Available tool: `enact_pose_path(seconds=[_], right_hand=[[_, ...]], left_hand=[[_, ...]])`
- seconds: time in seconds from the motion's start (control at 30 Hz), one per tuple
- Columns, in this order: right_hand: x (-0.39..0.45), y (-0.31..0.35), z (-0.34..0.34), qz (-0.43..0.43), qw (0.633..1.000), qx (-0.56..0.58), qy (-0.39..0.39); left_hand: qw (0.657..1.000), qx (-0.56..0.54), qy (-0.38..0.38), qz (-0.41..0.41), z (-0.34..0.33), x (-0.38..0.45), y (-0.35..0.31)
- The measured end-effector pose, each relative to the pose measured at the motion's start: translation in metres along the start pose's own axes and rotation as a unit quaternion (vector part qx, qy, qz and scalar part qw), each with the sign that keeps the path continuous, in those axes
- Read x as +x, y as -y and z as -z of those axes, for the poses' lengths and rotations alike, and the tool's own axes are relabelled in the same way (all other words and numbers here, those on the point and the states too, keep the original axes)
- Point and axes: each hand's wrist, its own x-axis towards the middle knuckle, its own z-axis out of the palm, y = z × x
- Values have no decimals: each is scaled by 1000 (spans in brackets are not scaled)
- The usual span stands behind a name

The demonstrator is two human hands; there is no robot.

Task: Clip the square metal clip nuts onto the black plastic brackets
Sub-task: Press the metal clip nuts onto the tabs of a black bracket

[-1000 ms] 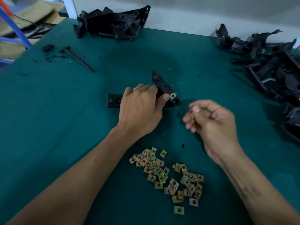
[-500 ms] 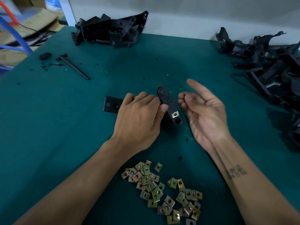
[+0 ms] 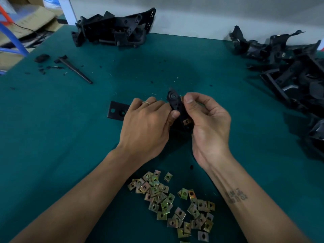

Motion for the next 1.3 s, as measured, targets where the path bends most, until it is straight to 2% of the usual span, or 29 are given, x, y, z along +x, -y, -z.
enact_pose_path(seconds=[0.23,0.43,0.6,0.87,1.1,1.2,1.3], right_hand=[[2,6,1,27,1000,-13,9],[8,10,3,74,991,-104,37],[8,8,5,90,986,-135,43],[4,5,6,150,961,-228,46],[-5,-8,-4,112,989,-92,-33],[-8,-10,-8,106,991,-72,-34],[-6,-8,-5,63,996,-69,-3]], left_hand=[[1000,-10,-5,4,1,1,0],[1000,-3,11,3,1,1,-1],[1000,-14,7,6,2,1,-1],[1000,-18,5,7,1,1,1],[1000,-11,-7,-3,2,1,-2],[1000,-9,-8,3,2,1,-1],[1000,-6,-7,9,3,0,0]])
